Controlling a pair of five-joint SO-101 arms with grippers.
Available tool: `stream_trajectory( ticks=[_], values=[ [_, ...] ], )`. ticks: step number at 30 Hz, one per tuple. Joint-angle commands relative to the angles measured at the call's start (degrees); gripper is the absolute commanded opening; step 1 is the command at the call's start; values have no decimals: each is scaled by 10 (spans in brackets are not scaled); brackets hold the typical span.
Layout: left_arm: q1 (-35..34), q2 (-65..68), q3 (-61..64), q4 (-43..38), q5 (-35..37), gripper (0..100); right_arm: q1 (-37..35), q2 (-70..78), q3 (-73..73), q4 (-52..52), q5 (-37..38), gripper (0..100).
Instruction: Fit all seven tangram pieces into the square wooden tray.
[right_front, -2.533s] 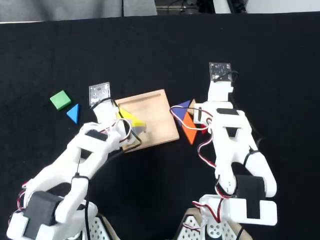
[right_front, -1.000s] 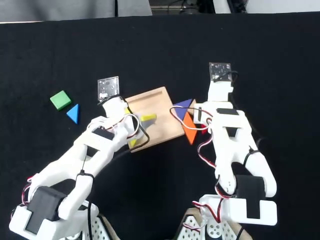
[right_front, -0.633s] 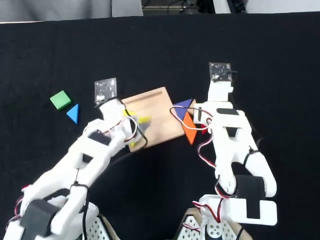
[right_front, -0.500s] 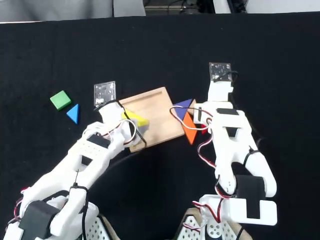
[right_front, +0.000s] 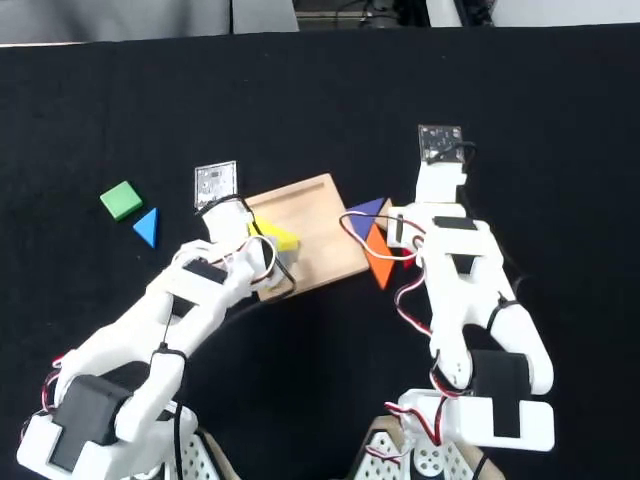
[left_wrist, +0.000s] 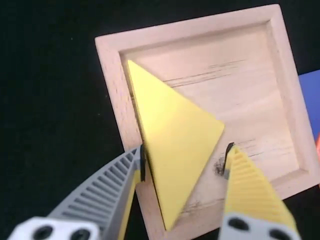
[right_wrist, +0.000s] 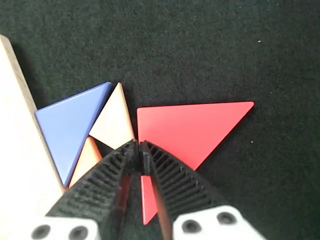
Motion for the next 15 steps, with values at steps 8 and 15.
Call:
stream_trajectory(
  ticks=[8, 15],
  values=[
    [-7, -150, 60, -7, -6, 266, -11, -9, -5, -9, 0, 14],
    [-111, -435, 187, -8, -6, 265, -11, -15, -7, -5, 0, 12]
  ],
)
